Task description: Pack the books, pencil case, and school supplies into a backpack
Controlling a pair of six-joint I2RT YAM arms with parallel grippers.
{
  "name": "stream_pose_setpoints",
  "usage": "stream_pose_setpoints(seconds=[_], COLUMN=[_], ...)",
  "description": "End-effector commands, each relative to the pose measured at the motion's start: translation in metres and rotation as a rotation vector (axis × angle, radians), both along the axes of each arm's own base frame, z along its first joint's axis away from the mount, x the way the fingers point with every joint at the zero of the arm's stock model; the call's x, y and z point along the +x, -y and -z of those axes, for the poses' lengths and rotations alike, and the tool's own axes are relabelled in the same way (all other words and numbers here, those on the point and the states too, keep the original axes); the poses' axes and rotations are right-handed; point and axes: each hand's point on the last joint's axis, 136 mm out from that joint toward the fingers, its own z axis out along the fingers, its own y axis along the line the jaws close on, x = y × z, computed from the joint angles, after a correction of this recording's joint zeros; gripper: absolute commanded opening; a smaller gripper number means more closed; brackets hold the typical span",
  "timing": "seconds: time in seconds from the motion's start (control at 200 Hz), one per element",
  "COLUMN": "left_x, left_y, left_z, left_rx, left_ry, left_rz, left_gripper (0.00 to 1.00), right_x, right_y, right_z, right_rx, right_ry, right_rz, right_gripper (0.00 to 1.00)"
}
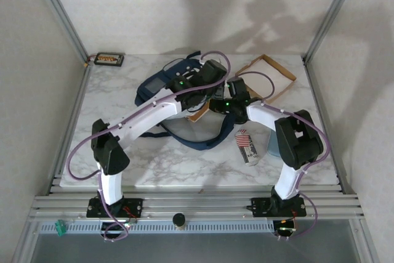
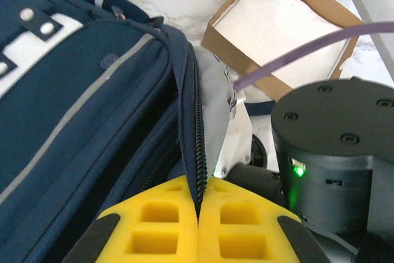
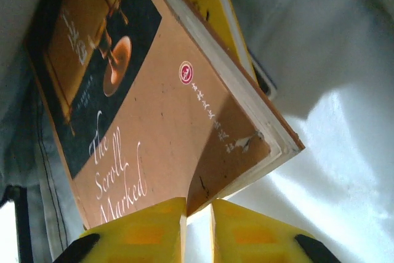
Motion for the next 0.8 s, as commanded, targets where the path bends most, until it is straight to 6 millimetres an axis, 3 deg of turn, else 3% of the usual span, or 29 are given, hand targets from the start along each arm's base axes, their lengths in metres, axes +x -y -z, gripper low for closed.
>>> stream_pose_setpoints(seconds=[0.0,0.09,0.27,0.391,0.501,0.576,0.691,0.796], left_x=[0.007,0.018,0.032,0.029,0.014,0.001,-0.007,-0.013], left_y=[0.014,0.021,0.073,0.074,0.045,0.011,-0.074,-0.151], left_z=[-0.036,-0.019,0.017,0.027,-0.004,-0.018,0.013,0.058], left_rx=[-0.164,-0.174,-0.259,-0.231,-0.239,-0.291,-0.323,-0.287], left_ry=[0.059,0.046,-0.032,-0.078,-0.049,-0.027,-0.059,-0.112], left_rz=[-0.093,-0.136,-0.044,0.008,0.026,0.004,-0.153,-0.321], left_gripper=[0.00,0.00,0.00,0.36,0.66,0.74,0.76,0.76], right_x=[-0.001,-0.023,-0.046,-0.058,-0.071,-0.084,-0.107,-0.126], right_y=[0.003,0.037,0.111,0.134,0.129,0.108,0.066,0.035], right_z=[-0.028,-0.034,-0.058,-0.066,-0.077,-0.076,-0.062,-0.042], right_rx=[0.059,0.076,0.037,-0.014,0.000,-0.006,-0.015,-0.043], right_ry=[0.075,0.050,0.055,0.049,0.044,0.012,-0.049,-0.092], right_rz=[-0.056,0.000,0.178,0.237,0.219,0.164,0.086,0.053], right_gripper=[0.24,0.30,0.44,0.48,0.52,0.54,0.57,0.57])
